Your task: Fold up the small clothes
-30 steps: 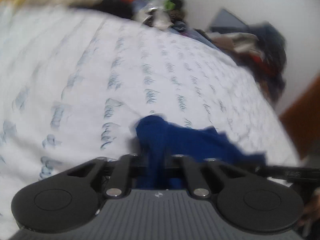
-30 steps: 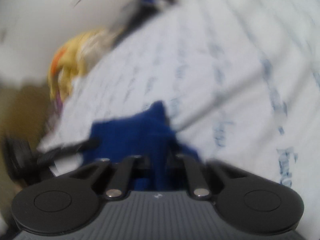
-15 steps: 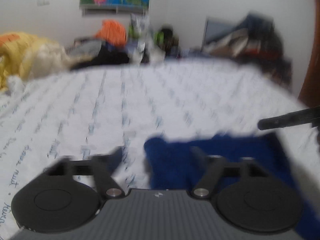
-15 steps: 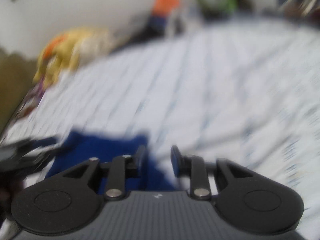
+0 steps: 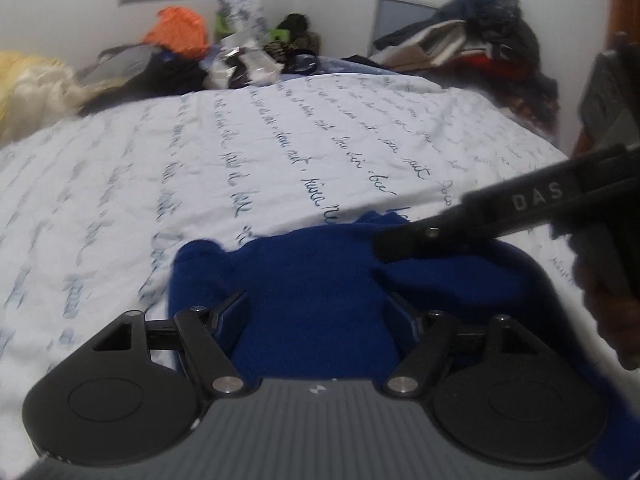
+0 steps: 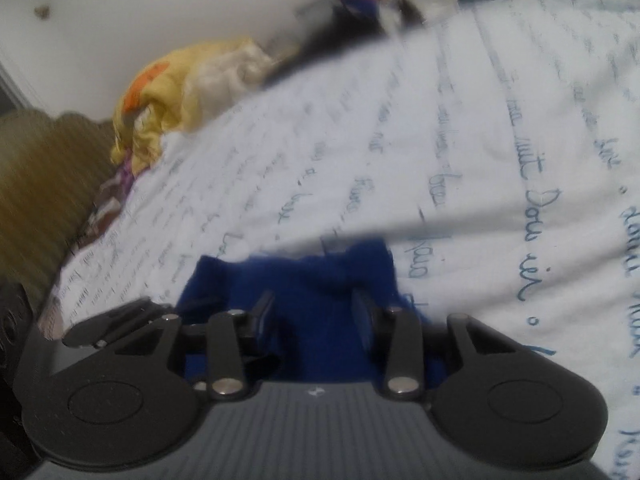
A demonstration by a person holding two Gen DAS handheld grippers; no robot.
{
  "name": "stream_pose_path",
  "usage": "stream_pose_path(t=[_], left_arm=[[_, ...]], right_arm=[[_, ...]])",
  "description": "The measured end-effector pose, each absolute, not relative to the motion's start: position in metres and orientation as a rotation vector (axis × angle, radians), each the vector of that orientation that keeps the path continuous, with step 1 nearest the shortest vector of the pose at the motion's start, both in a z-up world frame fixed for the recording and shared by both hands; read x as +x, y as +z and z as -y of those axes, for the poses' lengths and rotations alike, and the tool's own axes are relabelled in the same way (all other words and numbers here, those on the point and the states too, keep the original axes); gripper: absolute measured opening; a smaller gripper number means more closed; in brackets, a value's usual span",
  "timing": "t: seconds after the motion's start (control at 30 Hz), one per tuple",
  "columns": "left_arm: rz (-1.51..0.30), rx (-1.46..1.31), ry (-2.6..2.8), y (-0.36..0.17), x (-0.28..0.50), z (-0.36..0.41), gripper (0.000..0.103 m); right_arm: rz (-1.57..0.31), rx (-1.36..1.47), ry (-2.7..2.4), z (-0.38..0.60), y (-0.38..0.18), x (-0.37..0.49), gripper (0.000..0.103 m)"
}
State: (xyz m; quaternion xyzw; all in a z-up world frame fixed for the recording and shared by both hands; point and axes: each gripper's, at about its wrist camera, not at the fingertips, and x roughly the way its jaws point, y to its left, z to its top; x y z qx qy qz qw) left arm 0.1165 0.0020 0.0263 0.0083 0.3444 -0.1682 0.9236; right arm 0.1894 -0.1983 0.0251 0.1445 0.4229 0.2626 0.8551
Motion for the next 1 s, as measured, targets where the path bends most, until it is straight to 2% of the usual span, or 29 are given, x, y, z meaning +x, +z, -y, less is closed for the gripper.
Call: stream_pose_path(t=[0.03,0.1,0.2,0.23,0.27,0.3,0.4,0.5,0.6,0.67,0.73,0.77,0.8,0.87,0.9,0.93,0.97,1.0], left_arm=[[-0.712,-0.01,-0.343,0.031,0.106,-0.003,0.074],[-0.713,-0.056,-0.344,0.038,0.079,-0.008,0.086],[-0.707,0.001,-0.328,0.029,0.065,0.006,0.089],[-0.695,0.047,-0.311,0.023,0.067,0.013,0.091],[-0.688,0.064,-0.299,0.021,0.07,0.017,0.096],[-0.696,0.052,-0.288,0.021,0.074,0.017,0.096],[-0.729,0.018,-0.274,0.031,0.074,0.013,0.09],[-0.718,0.025,-0.269,0.031,0.063,0.008,0.091],[-0.708,0.036,-0.26,0.028,0.06,0.01,0.092],[-0.709,0.049,-0.256,0.029,0.061,0.013,0.092],[-0.717,0.051,-0.241,0.036,0.055,0.011,0.087],[-0.715,0.043,-0.232,0.042,0.048,0.008,0.08],[-0.703,0.023,-0.241,0.05,0.039,0.005,0.079],[-0.706,-0.046,-0.304,0.056,0.023,-0.001,0.08],[-0.727,-0.064,-0.33,0.054,0.019,0.001,0.082],[-0.748,-0.049,-0.347,0.047,0.018,0.009,0.083],[-0.751,0.0,-0.345,0.038,0.019,0.017,0.086],[-0.721,0.06,-0.342,0.031,0.018,0.025,0.092]], right_arm=[[-0.895,0.294,0.517,0.197,0.031,0.176,0.042],[-0.832,0.28,0.527,0.206,0.044,0.147,0.044],[-0.861,0.282,0.54,0.201,0.044,0.126,0.065],[-0.888,0.233,0.506,0.191,0.027,0.133,0.064],[-0.794,0.17,0.509,0.189,0.021,0.129,0.064],[-0.77,0.128,0.504,0.185,0.018,0.135,0.064],[-0.861,0.175,0.443,0.175,0.034,0.15,0.064],[-0.797,0.186,0.481,0.179,0.053,0.12,0.065],[-0.857,0.181,0.48,0.181,0.032,0.112,0.066],[-0.734,0.12,0.51,0.187,0.02,0.108,0.066],[-0.787,0.183,0.474,0.193,0.029,0.113,0.066],[-0.83,0.218,0.439,0.195,0.038,0.113,0.066],[-0.836,0.229,0.429,0.197,0.047,0.107,0.068],[-0.772,0.211,0.481,0.197,0.058,0.089,0.07],[-0.772,0.197,0.496,0.195,0.057,0.085,0.076],[-0.804,0.175,0.498,0.19,0.05,0.089,0.077],[-0.854,0.152,0.479,0.186,0.035,0.099,0.077],[-0.789,0.097,0.449,0.185,0.025,0.102,0.078]])
